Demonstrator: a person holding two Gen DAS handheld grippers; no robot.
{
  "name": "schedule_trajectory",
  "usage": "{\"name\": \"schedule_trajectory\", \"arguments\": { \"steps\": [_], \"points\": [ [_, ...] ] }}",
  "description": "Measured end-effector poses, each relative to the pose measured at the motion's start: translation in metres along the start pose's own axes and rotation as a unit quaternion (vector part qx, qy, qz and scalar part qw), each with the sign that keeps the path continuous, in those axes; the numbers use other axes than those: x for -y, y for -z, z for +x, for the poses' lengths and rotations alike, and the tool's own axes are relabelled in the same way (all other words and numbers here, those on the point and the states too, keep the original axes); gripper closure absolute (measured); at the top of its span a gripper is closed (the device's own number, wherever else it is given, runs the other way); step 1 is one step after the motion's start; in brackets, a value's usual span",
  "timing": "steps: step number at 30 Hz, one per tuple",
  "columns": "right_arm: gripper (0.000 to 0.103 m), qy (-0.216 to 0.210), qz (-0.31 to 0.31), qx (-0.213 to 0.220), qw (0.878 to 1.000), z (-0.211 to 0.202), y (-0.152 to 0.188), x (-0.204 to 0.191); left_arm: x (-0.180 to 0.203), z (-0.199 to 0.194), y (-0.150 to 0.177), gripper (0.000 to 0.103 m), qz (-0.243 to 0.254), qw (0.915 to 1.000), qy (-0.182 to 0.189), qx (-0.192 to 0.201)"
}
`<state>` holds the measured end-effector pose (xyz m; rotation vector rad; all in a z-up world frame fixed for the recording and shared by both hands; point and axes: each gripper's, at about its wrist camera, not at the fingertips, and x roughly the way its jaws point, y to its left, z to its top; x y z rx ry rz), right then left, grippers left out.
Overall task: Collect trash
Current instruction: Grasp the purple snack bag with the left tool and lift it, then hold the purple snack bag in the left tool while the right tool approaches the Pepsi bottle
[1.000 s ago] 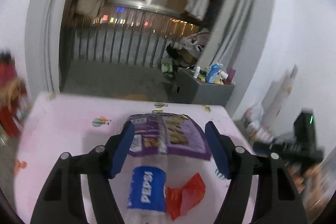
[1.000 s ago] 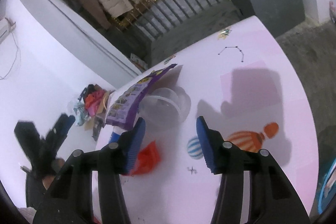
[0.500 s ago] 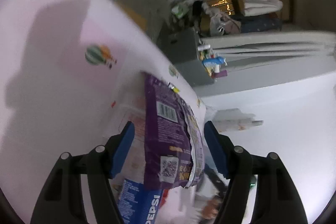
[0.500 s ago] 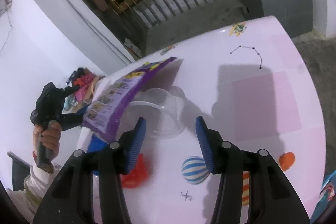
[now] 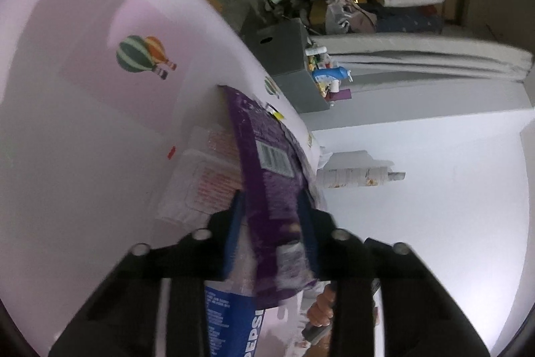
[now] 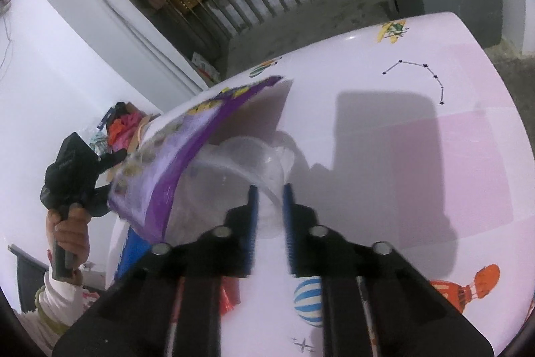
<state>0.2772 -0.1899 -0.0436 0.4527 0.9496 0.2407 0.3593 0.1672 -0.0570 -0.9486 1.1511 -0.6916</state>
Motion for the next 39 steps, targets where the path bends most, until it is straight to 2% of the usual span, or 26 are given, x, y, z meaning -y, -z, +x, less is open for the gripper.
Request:
{"name": "schedule_trajectory", "arguments": {
  "steps": [1,4,8,14,17,23,26,27,29,32,33,34,35,36,37,38,39],
  "points": [
    [0.100,-0.001,0.001,0.000,1.000,-0.001,0.001,0.000,0.003,0.000,0.002,0.085,0.009,1.0000,-0.002,0.001],
    [0.101,-0.003,0.006,0.005,1.000,-0.002,0.000,-0.003,0.011,-0.001,0.005,0.095,0.027,0.9996,-0.003,0.005],
    [0.102,-0.010,0.010,0.011,1.000,-0.007,0.000,-0.004,0.025,0.000,0.009,0.103,0.049,0.9987,0.001,0.014],
    [0.102,-0.016,0.022,0.025,0.999,-0.023,0.001,-0.002,0.056,0.001,0.023,0.103,0.087,0.9958,0.010,0.024],
    [0.102,-0.021,0.025,0.037,0.999,-0.039,0.006,0.000,0.077,0.002,0.034,0.103,0.122,0.9922,0.012,0.020],
    [0.103,-0.026,0.035,0.051,0.998,-0.073,0.027,0.004,0.121,0.001,0.068,0.103,0.193,0.9811,0.004,0.014],
    [0.103,-0.026,0.051,0.052,0.997,-0.091,0.042,0.012,0.139,-0.006,0.092,0.103,0.240,0.9705,-0.008,0.025],
    [0.103,-0.026,0.059,0.051,0.997,-0.097,0.049,0.016,0.146,-0.008,0.102,0.103,0.263,0.9642,-0.018,0.032],
    [0.103,-0.027,0.076,0.050,0.996,-0.109,0.062,0.023,0.158,-0.013,0.123,0.103,0.315,0.9467,-0.044,0.050],
    [0.103,-0.027,0.103,0.050,0.993,-0.122,0.080,0.034,0.174,-0.014,0.160,0.102,0.409,0.9034,-0.102,0.077],
    [0.103,-0.030,0.111,0.050,0.992,-0.126,0.084,0.036,0.181,-0.011,0.176,0.101,0.454,0.8777,-0.128,0.087],
    [0.103,-0.033,0.120,0.050,0.991,-0.129,0.089,0.038,0.183,-0.008,0.186,0.095,0.482,0.8593,-0.144,0.093],
    [0.103,-0.037,0.130,0.051,0.989,-0.133,0.095,0.041,0.184,-0.004,0.197,0.082,0.513,0.8367,-0.164,0.099],
    [0.103,-0.042,0.138,0.051,0.988,-0.135,0.100,0.045,0.185,0.000,0.208,0.074,0.551,0.8062,-0.188,0.106],
    [0.103,-0.044,0.142,0.050,0.988,-0.135,0.102,0.047,0.184,0.007,0.219,0.058,0.587,0.7742,-0.209,0.112],
    [0.103,-0.044,0.146,0.050,0.987,-0.136,0.106,0.047,0.183,0.014,0.227,0.044,0.615,0.7472,-0.224,0.116],
    [0.103,-0.046,0.147,0.049,0.987,-0.136,0.109,0.048,0.180,0.020,0.235,0.040,0.648,0.7118,-0.243,0.122]
  ]
}}
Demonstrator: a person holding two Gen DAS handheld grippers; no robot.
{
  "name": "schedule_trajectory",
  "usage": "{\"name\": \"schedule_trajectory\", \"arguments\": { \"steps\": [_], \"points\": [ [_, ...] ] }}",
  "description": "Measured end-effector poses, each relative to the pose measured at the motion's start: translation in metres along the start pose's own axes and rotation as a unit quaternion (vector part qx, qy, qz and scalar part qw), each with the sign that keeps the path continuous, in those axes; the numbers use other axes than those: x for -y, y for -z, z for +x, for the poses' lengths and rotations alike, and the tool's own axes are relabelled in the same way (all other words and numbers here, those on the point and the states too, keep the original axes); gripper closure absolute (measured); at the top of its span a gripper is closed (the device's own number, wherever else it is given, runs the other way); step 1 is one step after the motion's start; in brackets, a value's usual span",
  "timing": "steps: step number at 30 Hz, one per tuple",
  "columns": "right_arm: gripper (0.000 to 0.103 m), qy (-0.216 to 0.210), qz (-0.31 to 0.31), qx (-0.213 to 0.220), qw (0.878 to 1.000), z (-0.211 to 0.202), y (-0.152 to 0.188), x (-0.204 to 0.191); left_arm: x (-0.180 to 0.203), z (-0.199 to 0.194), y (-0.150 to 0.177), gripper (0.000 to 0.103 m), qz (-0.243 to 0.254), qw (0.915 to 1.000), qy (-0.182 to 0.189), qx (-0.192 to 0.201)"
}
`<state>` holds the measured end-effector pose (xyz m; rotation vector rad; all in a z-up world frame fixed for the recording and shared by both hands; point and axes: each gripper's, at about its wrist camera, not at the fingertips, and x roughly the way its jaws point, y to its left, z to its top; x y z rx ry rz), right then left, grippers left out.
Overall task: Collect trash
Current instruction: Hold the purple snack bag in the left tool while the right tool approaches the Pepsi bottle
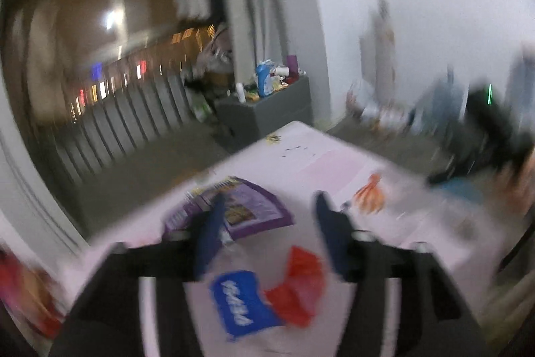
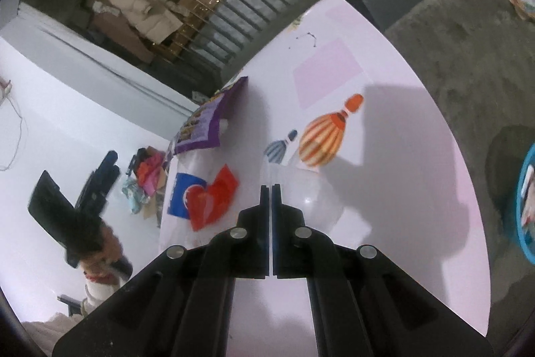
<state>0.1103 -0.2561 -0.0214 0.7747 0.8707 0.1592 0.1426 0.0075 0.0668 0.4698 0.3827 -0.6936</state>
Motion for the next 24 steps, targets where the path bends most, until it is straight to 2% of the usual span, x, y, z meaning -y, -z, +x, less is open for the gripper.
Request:
{"name": "schedule_trajectory", "arguments": {
  "steps": [2,5,6,9,11,12,15,18,19,20,21,23,24],
  "points": [
    [0.103,-0.003,0.006,0.001,1.000,-0.001,0.002,0.003,0.018,0.013,0.008,0.038,0.086,0.9955,-0.040,-0.003],
    [0.103,-0.014,0.014,0.006,1.000,-0.002,0.002,0.008,0.034,0.050,0.024,0.038,0.183,0.9775,-0.093,-0.046],
    [0.103,-0.017,0.015,0.009,1.000,-0.003,0.002,0.009,0.038,0.064,0.030,0.038,0.219,0.9663,-0.120,-0.063],
    [0.103,-0.027,0.020,0.015,0.999,-0.006,0.001,0.015,0.036,0.092,0.042,0.038,0.275,0.9435,-0.160,-0.092],
    [0.103,-0.031,0.022,0.017,0.999,-0.009,0.001,0.021,0.035,0.109,0.051,0.038,0.312,0.9276,-0.167,-0.119],
    [0.103,-0.035,0.024,0.019,0.999,-0.011,0.001,0.024,0.036,0.120,0.057,0.038,0.336,0.9165,-0.171,-0.133],
    [0.103,-0.050,0.037,0.023,0.998,-0.013,0.001,0.033,0.037,0.141,0.066,0.038,0.374,0.8976,-0.179,-0.150],
    [0.103,-0.064,0.051,0.026,0.996,-0.014,0.000,0.042,0.037,0.157,0.070,0.038,0.390,0.8879,-0.190,-0.153],
    [0.103,-0.066,0.054,0.026,0.996,-0.015,0.000,0.043,0.039,0.158,0.069,0.043,0.394,0.8861,-0.192,-0.150],
    [0.103,-0.067,0.056,0.027,0.996,-0.015,0.000,0.045,0.042,0.159,0.068,0.053,0.398,0.8844,-0.194,-0.148],
    [0.103,-0.068,0.058,0.028,0.996,-0.015,0.000,0.046,0.042,0.160,0.068,0.057,0.400,0.8834,-0.196,-0.146],
    [0.103,-0.071,0.062,0.030,0.995,-0.015,0.001,0.048,0.040,0.162,0.062,0.079,0.387,0.8903,-0.193,-0.143],
    [0.103,-0.071,0.063,0.030,0.995,-0.014,0.001,0.049,0.039,0.162,0.058,0.084,0.378,0.8943,-0.192,-0.143]
  ]
}}
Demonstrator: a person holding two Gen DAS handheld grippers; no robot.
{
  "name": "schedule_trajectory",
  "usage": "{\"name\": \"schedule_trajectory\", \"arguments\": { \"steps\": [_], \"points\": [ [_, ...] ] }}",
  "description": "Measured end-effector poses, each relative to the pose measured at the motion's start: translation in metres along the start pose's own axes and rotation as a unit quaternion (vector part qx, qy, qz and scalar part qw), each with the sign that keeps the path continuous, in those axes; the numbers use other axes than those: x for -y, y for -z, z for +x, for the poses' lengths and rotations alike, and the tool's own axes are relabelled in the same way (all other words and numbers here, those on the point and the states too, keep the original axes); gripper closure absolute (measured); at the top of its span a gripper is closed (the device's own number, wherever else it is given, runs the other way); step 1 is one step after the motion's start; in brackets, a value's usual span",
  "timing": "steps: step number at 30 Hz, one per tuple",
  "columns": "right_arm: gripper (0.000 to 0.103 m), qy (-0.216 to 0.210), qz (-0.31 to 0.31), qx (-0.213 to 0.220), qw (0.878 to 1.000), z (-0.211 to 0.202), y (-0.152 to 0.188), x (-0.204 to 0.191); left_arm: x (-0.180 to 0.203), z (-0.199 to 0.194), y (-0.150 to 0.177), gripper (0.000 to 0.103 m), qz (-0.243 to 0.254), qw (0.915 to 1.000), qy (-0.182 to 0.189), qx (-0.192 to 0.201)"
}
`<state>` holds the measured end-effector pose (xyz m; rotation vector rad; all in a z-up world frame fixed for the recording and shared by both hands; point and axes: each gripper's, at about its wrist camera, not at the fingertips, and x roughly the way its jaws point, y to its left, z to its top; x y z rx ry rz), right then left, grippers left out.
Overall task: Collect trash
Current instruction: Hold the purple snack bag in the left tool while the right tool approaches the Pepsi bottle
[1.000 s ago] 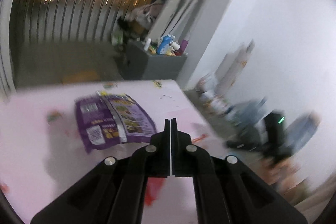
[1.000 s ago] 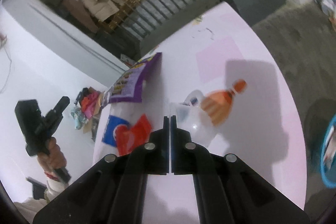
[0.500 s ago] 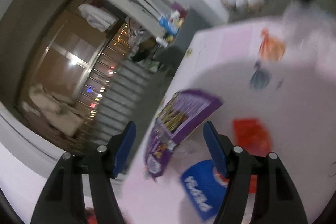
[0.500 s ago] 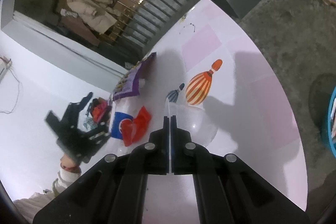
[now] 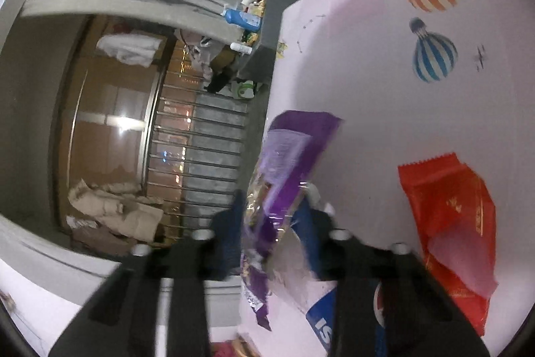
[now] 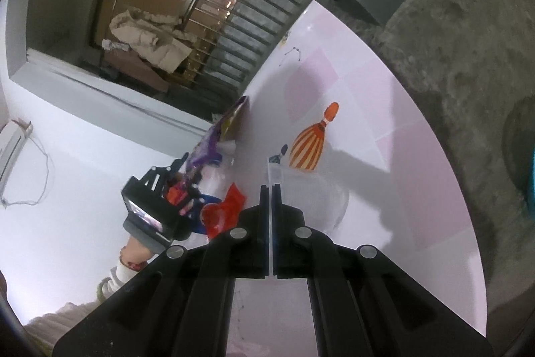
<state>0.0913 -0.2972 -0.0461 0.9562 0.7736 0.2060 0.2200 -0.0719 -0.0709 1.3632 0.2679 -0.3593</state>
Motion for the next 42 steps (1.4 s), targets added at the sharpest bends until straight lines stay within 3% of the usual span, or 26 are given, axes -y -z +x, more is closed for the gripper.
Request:
{"name": "schedule_trajectory", "arguments": {
  "steps": [2,7,14,17,20,21,23,24,25,26,27,29,31,32,33,34,35,38,40,42],
  "points": [
    [0.103,-0.001,0.003,0.000,1.000,0.000,0.000,0.001,-0.012,0.002,-0.001,0.090,-0.027,0.9996,0.000,0.002],
    [0.103,-0.004,0.006,0.004,1.000,-0.002,0.001,0.000,-0.032,0.001,-0.003,0.092,-0.053,0.9983,-0.025,0.006],
    [0.103,-0.003,0.010,0.009,1.000,-0.001,0.002,0.001,-0.089,0.006,0.007,0.093,-0.109,0.9892,-0.097,0.002],
    [0.103,-0.001,0.011,0.011,1.000,-0.002,0.003,0.001,-0.126,-0.011,0.012,0.093,-0.161,0.9803,-0.114,0.010],
    [0.103,0.002,0.013,0.014,1.000,-0.005,0.003,0.001,-0.173,-0.048,0.018,0.093,-0.268,0.9606,-0.062,0.039],
    [0.103,0.005,0.013,0.015,1.000,-0.006,0.003,0.002,-0.191,-0.063,0.023,0.093,-0.316,0.9468,-0.019,0.055],
    [0.103,0.013,0.014,0.013,1.000,-0.007,0.004,0.002,-0.220,-0.087,0.037,0.093,-0.409,0.9050,0.079,0.086],
    [0.103,0.015,0.015,0.012,1.000,-0.008,0.005,0.003,-0.231,-0.098,0.046,0.093,-0.452,0.8773,0.129,0.099],
    [0.103,0.016,0.016,0.011,1.000,-0.009,0.006,0.003,-0.239,-0.109,0.057,0.093,-0.493,0.8423,0.185,0.115],
    [0.103,0.017,0.015,0.012,1.000,-0.012,0.007,0.002,-0.243,-0.115,0.062,0.093,-0.512,0.8232,0.212,0.124],
    [0.103,0.017,0.015,0.013,1.000,-0.014,0.008,0.002,-0.245,-0.125,0.073,0.093,-0.544,0.7864,0.258,0.136],
    [0.103,0.016,0.016,0.017,1.000,-0.020,0.011,0.001,-0.242,-0.134,0.087,0.093,-0.583,0.7377,0.308,0.144],
    [0.103,0.013,0.015,0.020,1.000,-0.024,0.013,-0.001,-0.229,-0.144,0.103,0.093,-0.626,0.6788,0.354,0.149],
    [0.103,0.014,0.014,0.020,1.000,-0.026,0.015,-0.001,-0.217,-0.149,0.111,0.093,-0.643,0.6566,0.366,0.147],
    [0.103,0.015,0.014,0.020,1.000,-0.027,0.017,-0.001,-0.207,-0.153,0.114,0.093,-0.652,0.6449,0.372,0.145],
    [0.103,0.015,0.013,0.019,1.000,-0.029,0.019,-0.002,-0.191,-0.156,0.118,0.093,-0.663,0.6274,0.383,0.140],
    [0.103,0.015,0.013,0.019,1.000,-0.030,0.020,-0.003,-0.174,-0.159,0.125,0.093,-0.675,0.6035,0.399,0.143],
    [0.103,0.021,0.010,0.019,1.000,-0.034,0.024,-0.004,-0.129,-0.165,0.139,0.093,-0.710,0.5588,0.409,0.131],
    [0.103,0.024,0.011,0.020,0.999,-0.037,0.027,-0.004,-0.106,-0.168,0.146,0.093,-0.724,0.5470,0.404,0.117],
    [0.103,0.027,0.012,0.022,0.999,-0.039,0.029,-0.004,-0.088,-0.172,0.147,0.093,-0.724,0.5568,0.395,0.098]
  ]
}}
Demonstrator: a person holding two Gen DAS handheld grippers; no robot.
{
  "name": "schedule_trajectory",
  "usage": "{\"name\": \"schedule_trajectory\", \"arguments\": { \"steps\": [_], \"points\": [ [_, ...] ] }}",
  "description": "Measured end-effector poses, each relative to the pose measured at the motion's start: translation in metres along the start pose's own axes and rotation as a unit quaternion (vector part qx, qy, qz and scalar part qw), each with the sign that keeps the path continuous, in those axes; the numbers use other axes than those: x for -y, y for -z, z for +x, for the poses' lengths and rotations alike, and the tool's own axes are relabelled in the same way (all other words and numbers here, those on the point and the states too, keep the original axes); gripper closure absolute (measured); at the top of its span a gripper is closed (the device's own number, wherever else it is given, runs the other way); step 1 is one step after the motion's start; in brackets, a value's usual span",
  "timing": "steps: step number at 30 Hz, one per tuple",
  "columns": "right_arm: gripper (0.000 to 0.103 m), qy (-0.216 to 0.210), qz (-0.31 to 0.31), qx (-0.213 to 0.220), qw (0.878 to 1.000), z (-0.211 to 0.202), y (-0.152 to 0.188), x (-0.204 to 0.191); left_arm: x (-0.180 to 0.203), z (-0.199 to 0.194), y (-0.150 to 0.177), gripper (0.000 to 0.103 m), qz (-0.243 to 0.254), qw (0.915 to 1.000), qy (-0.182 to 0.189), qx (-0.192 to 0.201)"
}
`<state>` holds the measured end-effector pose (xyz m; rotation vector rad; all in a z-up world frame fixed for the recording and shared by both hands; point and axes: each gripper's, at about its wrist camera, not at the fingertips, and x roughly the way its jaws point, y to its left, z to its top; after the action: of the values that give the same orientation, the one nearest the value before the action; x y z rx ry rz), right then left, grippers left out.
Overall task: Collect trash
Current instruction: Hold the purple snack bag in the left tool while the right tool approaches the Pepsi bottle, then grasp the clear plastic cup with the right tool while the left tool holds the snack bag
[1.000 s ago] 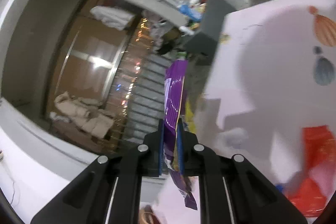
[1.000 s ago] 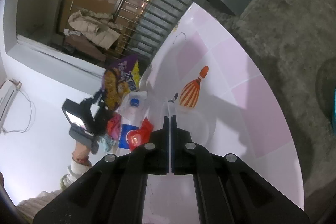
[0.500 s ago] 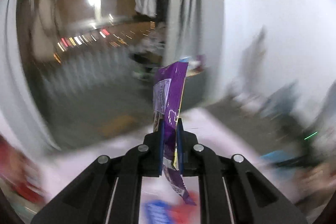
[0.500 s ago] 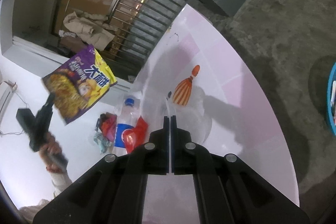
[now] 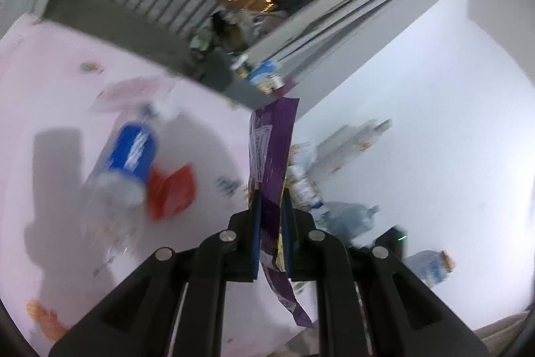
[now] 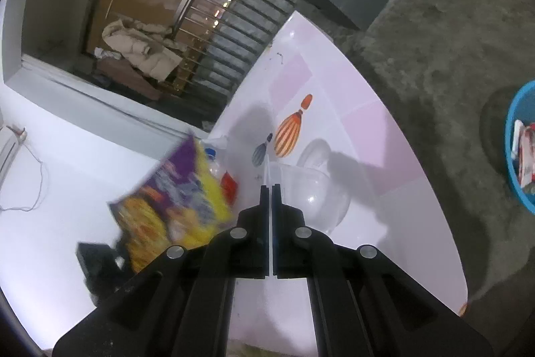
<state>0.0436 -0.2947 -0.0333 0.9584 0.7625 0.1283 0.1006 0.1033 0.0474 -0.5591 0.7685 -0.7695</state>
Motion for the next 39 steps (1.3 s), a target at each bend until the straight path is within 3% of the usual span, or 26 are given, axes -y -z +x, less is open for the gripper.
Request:
{"name": "schedule_trajectory", "arguments": {
  "steps": [5,9,12,15,20,28,33,39],
  "points": [
    [0.103,0.012,0.000,0.007,1.000,-0.005,0.005,-0.001,-0.003,0.001,0.049,0.092,0.028,0.9966,-0.062,-0.047],
    [0.103,0.027,-0.003,0.005,1.000,-0.002,0.007,0.000,-0.008,0.012,0.076,0.091,0.042,0.9914,-0.090,-0.085],
    [0.100,0.039,-0.001,0.001,0.999,0.000,0.007,0.000,-0.024,0.020,0.096,0.076,0.026,0.9880,-0.109,-0.106],
    [0.098,0.059,-0.012,0.000,0.998,0.001,0.008,-0.004,-0.034,0.030,0.104,0.074,0.008,0.9840,-0.123,-0.128],
    [0.084,0.071,-0.029,0.002,0.997,0.001,0.009,-0.009,-0.048,0.043,0.106,0.061,-0.016,0.9788,-0.137,-0.152],
    [0.068,0.080,-0.046,0.005,0.996,0.001,0.007,-0.015,-0.057,0.055,0.101,0.060,-0.036,0.9789,-0.137,-0.147],
    [0.066,0.108,-0.066,0.007,0.992,0.008,0.006,-0.022,-0.047,0.063,0.100,0.060,0.016,0.9754,-0.164,-0.146],
    [0.066,0.153,-0.091,0.005,0.984,0.018,0.007,-0.026,-0.034,0.073,0.104,0.069,0.091,0.9615,-0.215,-0.146]
  ]
}}
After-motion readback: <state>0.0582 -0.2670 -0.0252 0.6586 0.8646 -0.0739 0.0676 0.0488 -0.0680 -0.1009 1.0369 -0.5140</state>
